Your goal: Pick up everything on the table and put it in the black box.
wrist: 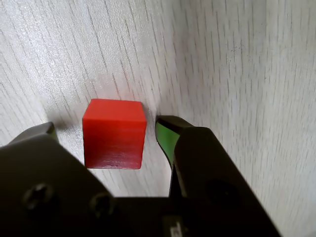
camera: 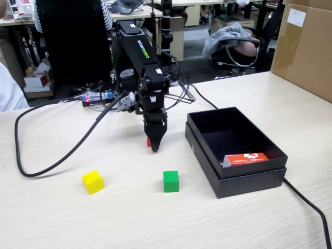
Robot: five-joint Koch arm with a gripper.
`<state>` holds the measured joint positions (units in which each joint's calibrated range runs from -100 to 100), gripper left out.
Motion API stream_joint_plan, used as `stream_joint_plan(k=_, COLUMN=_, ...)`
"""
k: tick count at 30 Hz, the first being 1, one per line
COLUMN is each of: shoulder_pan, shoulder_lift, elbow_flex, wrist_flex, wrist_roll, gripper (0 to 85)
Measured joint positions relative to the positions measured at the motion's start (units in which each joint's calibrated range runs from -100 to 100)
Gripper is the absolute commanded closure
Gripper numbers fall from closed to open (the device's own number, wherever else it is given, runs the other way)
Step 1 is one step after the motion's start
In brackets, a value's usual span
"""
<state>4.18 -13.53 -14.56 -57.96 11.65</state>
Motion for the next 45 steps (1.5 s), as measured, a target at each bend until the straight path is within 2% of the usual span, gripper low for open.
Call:
stream_joint_plan(k=5, shoulder_pan=0.0, shoulder_lift=0.1, elbow_flex=0.3, wrist_flex=0.9, wrist_roll=-0.5, gripper=63.2)
stream_joint_plan(k=8, shoulder_pan=0.0, shoulder_lift=0.1, elbow_flex=1.1, wrist_flex=1.2, wrist_roll=-1.1, gripper=77.4)
stream_joint_plan(k=11, shoulder_pan=0.0, shoulder_lift=0.0, elbow_flex=1.1, wrist_flex=1.2, wrist_roll=-1.8, gripper=82.1)
stream_joint_plan(k=19, shoulder_pan=1.2, shoulder_lift=-7.5, elbow_flex=0.0, wrist_flex=1.2, wrist_roll=-3.0, gripper=84.6)
stream_joint_plan(k=25, shoulder_pan=7.4, shoulder_lift=-28.0, elbow_flex=-1.6, wrist_flex=0.9, wrist_roll=-3.0, gripper=84.6)
stream_joint_plan(k=32, shoulder_pan=12.6, shoulder_lift=-31.6, elbow_flex=11.6, wrist_flex=0.4, wrist_roll=-2.9, gripper=84.6)
stream_joint_plan(k=35, shoulder_pan=14.2, shoulder_lift=-25.4, elbow_flex=19.5, wrist_flex=0.4, wrist_roll=-2.5, gripper=84.6)
stream_joint_plan(k=39, shoulder_pan=15.4, shoulder_lift=3.6, elbow_flex=42.9, wrist_flex=0.1, wrist_roll=-1.3, gripper=84.6)
stream_joint_plan(k=45, shoulder_pan=14.7, shoulder_lift=24.2, elbow_flex=48.2, wrist_flex=0.0, wrist_roll=-0.9, gripper=84.5)
